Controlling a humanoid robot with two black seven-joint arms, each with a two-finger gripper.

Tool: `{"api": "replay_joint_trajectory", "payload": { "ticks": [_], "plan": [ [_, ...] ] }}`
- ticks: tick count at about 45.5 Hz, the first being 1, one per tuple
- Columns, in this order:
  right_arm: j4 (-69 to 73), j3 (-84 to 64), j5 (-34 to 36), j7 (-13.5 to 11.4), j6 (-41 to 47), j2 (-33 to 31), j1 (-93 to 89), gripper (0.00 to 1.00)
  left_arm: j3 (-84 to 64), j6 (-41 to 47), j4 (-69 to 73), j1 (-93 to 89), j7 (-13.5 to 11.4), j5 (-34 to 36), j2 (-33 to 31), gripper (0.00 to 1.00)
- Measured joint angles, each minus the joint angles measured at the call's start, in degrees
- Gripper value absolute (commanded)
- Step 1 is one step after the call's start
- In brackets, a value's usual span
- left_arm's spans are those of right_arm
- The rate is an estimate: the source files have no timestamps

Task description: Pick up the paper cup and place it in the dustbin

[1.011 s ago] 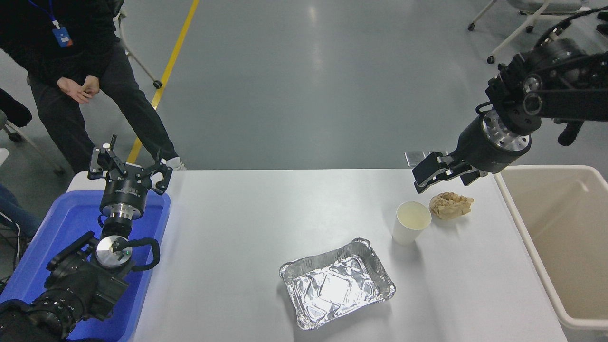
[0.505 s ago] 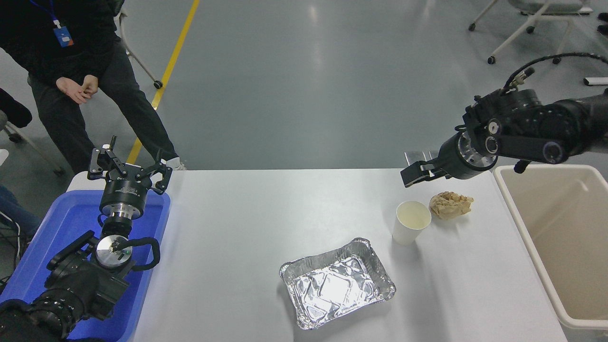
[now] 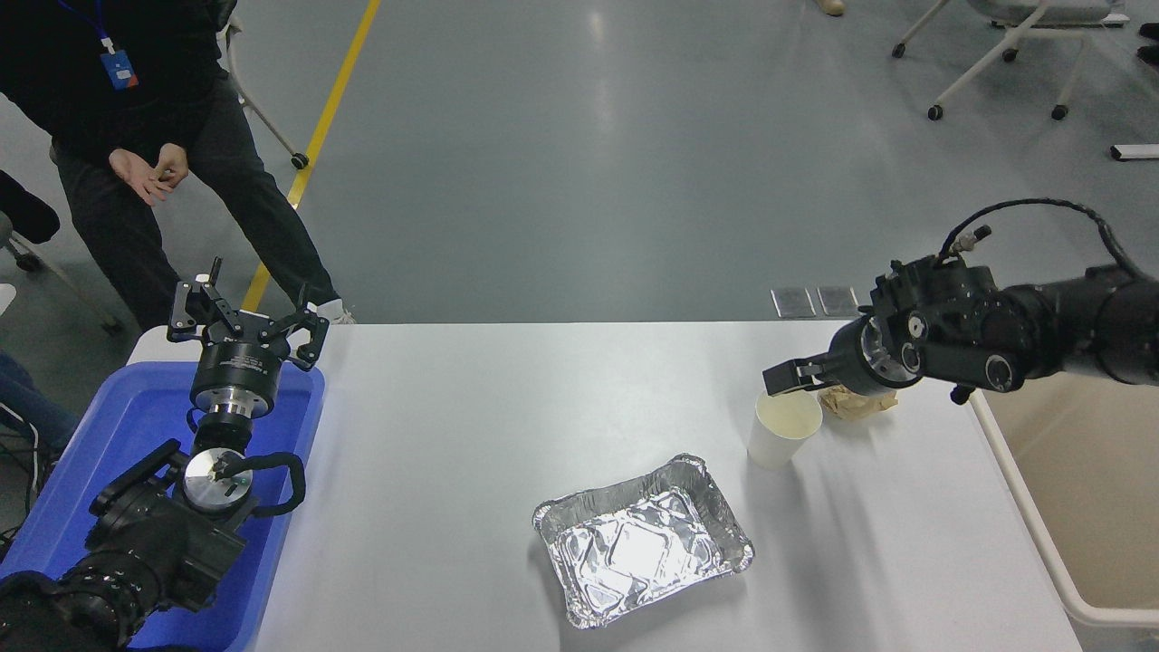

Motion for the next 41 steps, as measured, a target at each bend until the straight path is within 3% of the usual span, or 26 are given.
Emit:
{"api": "replay_joint_trajectory", "payload": {
  "ticks": [25,32,41],
  "plan": [
    [-1.5,0.1,-1.1,-0.3,-3.7,0.2,-3.6,0.98,0.0,0.0,0.0,0.0,0.0,0.0,0.0,0.99],
    [-1.6,0.1,-1.1,-0.2,-4.4,0.2,-4.2,0.86,0.0,0.0,0.0,0.0,0.0,0.0,0.0,0.99],
    [-1.6,0.1,-1.3,-0.2,-4.9,0.3,-5.0,0.82,0.0,0.0,0.0,0.0,0.0,0.0,0.0,0.99]
  ]
}}
